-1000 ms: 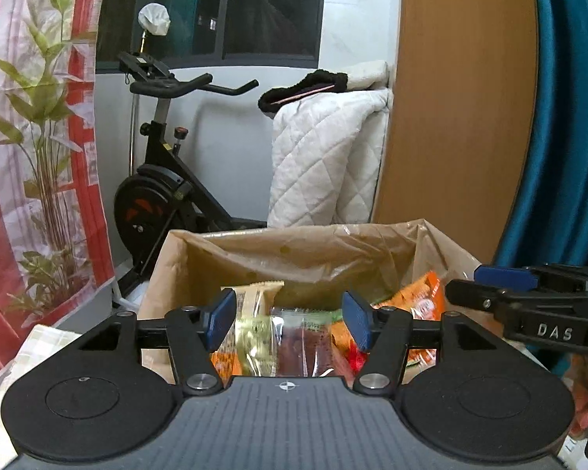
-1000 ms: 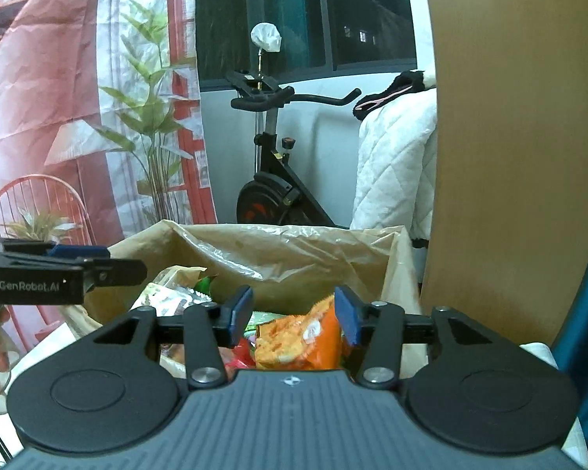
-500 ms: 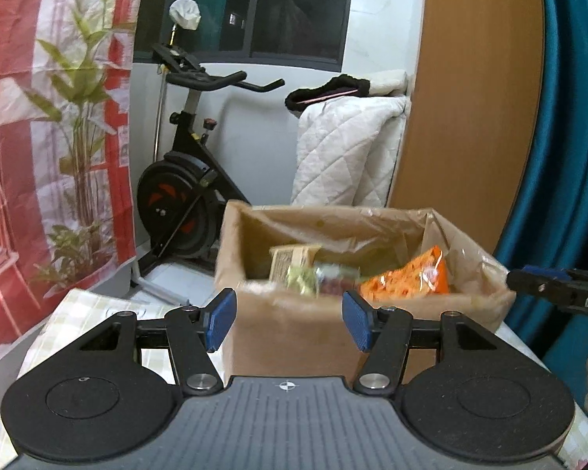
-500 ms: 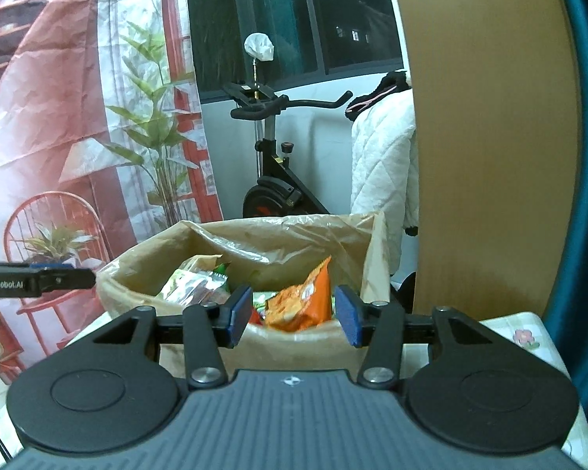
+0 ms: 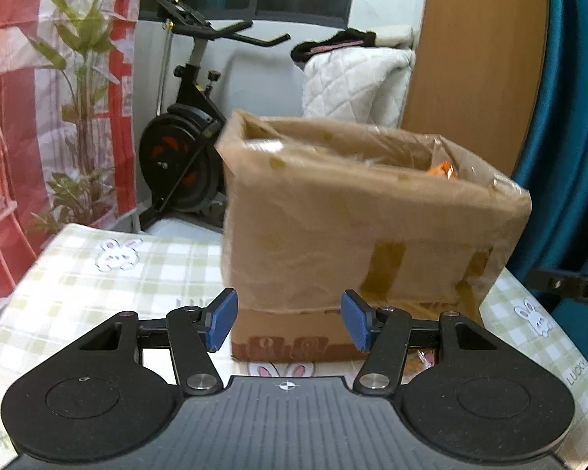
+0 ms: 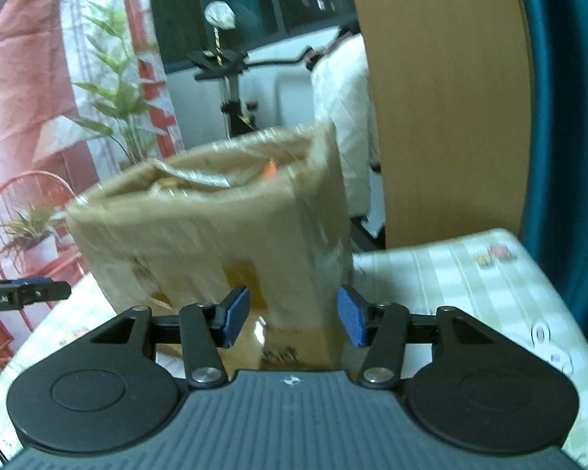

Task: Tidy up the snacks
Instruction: 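Move both grippers back down to the remaining snacks beside the box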

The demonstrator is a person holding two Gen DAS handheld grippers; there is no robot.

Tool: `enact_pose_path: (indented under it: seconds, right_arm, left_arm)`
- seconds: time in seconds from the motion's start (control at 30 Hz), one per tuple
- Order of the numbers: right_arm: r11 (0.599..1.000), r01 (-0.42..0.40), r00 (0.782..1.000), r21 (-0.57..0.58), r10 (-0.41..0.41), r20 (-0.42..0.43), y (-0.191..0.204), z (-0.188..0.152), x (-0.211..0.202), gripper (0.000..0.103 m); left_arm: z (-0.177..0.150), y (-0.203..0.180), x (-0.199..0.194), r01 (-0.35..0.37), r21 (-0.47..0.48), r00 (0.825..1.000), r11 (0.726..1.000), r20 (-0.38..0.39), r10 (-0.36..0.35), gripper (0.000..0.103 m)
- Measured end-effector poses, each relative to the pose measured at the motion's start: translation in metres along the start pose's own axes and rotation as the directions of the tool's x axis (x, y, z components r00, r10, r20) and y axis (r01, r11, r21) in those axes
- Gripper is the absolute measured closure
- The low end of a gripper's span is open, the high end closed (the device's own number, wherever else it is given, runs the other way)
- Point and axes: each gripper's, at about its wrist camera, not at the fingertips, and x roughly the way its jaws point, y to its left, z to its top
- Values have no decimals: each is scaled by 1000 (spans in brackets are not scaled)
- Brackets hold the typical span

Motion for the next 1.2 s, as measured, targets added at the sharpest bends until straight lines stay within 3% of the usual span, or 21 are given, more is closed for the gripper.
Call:
enact_pose_path:
  seconds: [0.23,0.47,0.73,0.97,1.2]
  right_arm:
    - [998,64,993,22,-61,-103,-20,-36,37,49]
    - [982,124,970,145,-89,-227,-55,-59,78,49]
    - [996,77,966,-55,-88,-242,-34,-71,96,49]
    - [993,66,965,-96,-88,-248,-22,-75,90,49]
    - [993,34,964,-116,-64,-257,-19,-76,93,52]
  left_arm:
    - [-20,-19,37,26,32,999,999,-42,-25,50]
    - [-33,-40,67,81,122,994,989,-85,-71,51]
    - [-45,-50,92,157,149,979,976,-154,-134,55]
    - [-53,-64,104,232,161,962,959,-182,-202,55]
    - [-52,-84,115,329,193,933,924,-220,-286,55]
